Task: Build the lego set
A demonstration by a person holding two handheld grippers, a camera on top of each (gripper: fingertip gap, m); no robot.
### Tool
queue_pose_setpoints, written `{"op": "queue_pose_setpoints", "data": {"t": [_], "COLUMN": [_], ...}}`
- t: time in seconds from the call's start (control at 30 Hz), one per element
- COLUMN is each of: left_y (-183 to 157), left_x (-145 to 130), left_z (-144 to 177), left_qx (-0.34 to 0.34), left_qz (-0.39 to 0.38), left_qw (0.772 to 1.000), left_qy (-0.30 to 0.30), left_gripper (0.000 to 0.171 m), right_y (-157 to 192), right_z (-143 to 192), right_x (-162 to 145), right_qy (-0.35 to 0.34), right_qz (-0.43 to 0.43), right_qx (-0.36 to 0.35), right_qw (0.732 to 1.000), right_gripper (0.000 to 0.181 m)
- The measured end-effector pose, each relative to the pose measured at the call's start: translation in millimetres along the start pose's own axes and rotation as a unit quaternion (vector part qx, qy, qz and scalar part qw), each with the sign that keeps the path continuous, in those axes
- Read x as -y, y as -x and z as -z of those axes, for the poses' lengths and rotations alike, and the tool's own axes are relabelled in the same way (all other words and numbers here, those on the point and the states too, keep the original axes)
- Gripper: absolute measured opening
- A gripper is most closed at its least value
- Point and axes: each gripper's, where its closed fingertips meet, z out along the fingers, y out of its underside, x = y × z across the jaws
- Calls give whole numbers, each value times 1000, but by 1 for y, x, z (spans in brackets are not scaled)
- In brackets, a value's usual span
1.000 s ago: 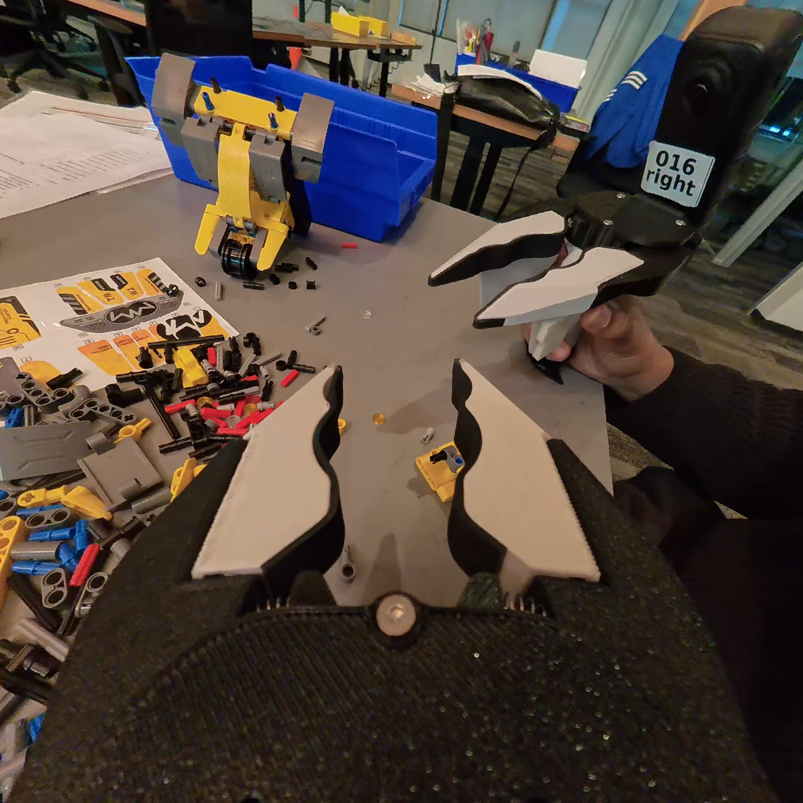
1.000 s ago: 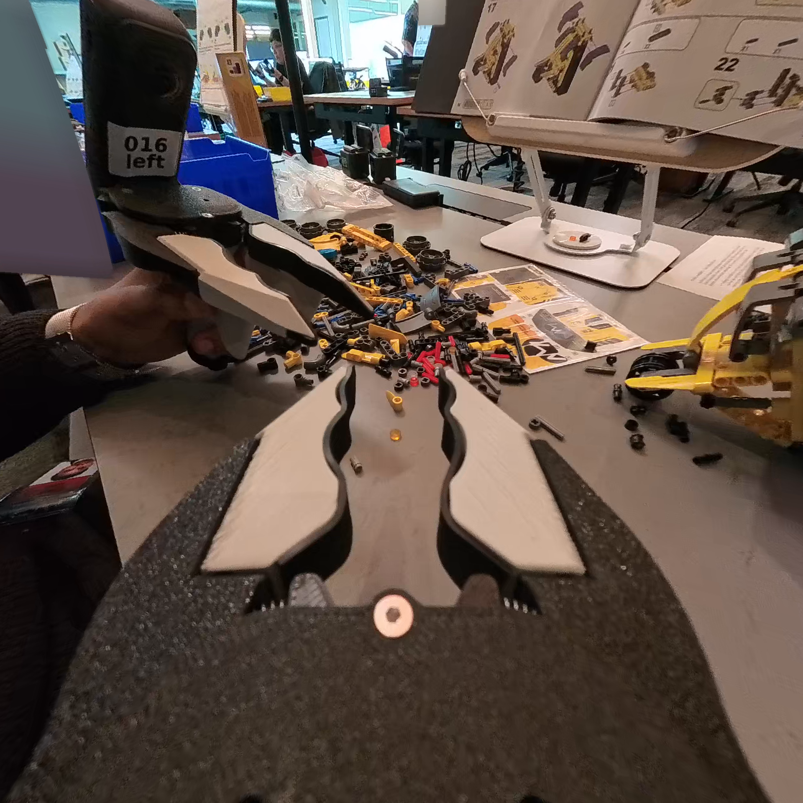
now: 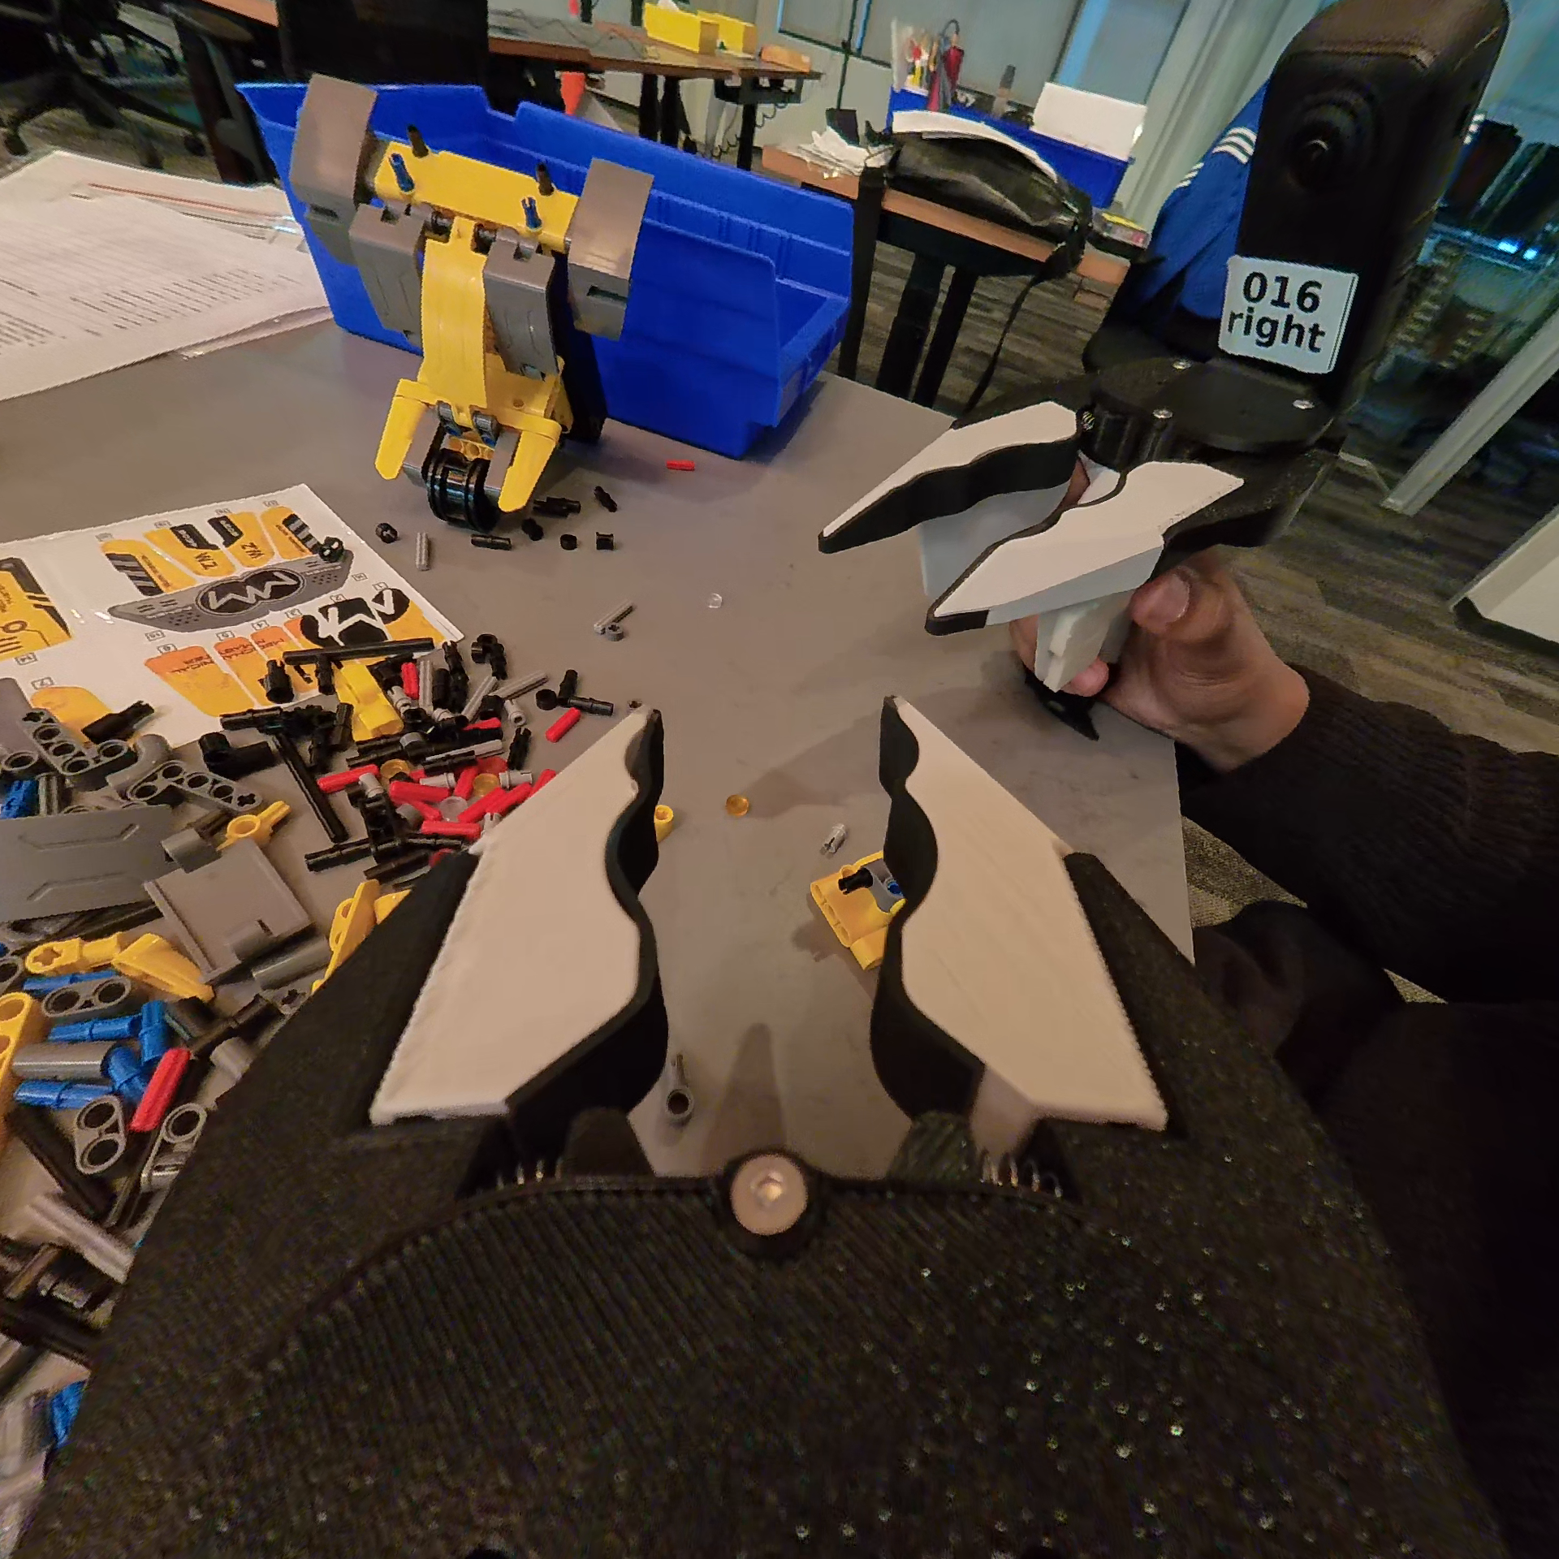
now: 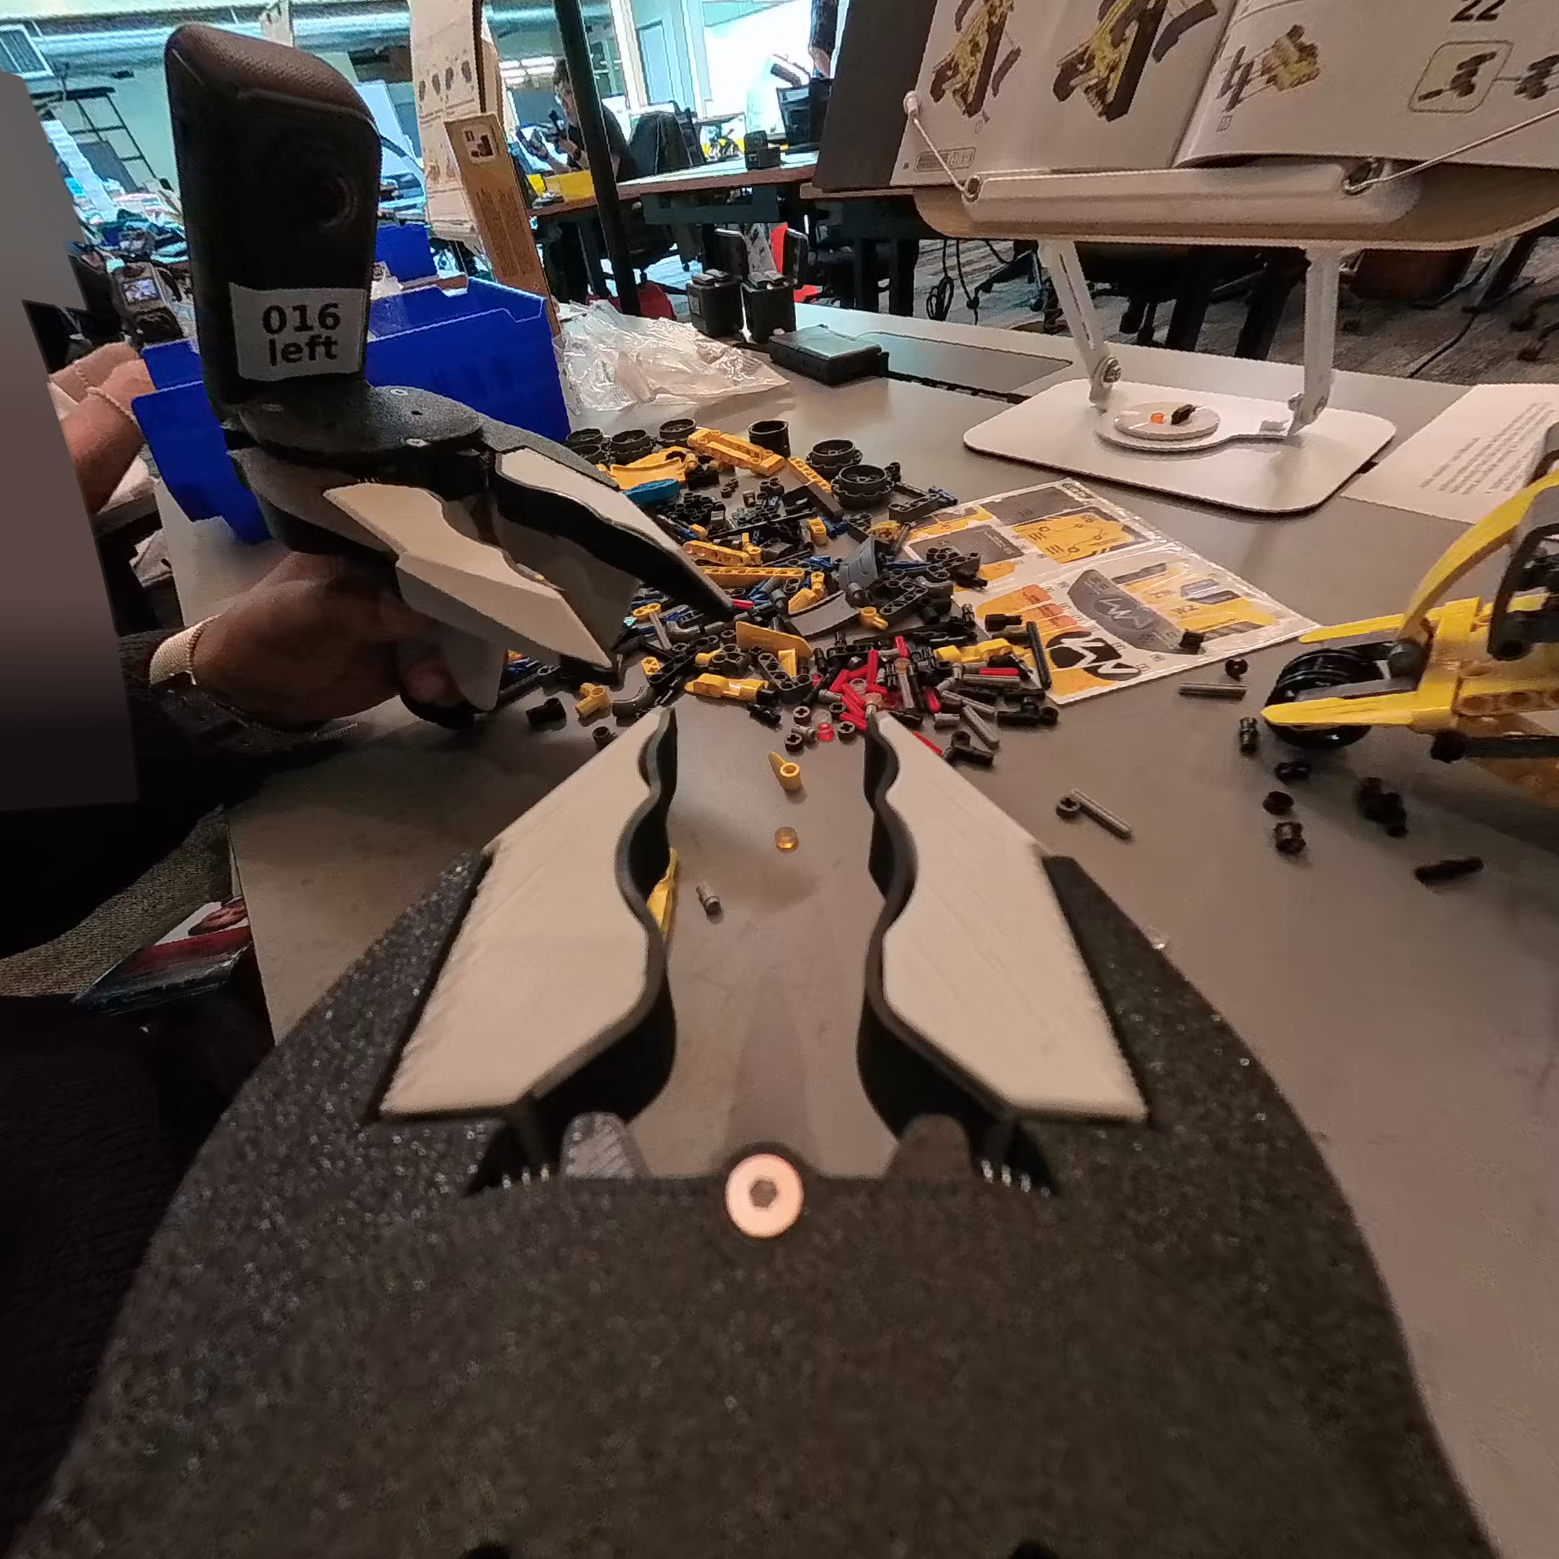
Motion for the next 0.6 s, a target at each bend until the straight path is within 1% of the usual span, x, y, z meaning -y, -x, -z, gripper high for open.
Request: {"op": "queue_pose_setpoints", "data": {"t": [0.47,0.6], "left_y": [2,5], "left_x": [-4,-7], "left_z": [-2,-2], "left_qx": [4,3], "left_qz": [5,20], "left_qw": [1000,1000], "left_qy": [11,19], "left_gripper": [52,51], "right_y": [0,1], "right_z": [0,-1], "right_x": [0,-1], "right_qy": [2,3], "right_qz": [-1,-1], "right_qx": [2,2], "right_qw": [1000,1000], "right_gripper": [44,44]}}
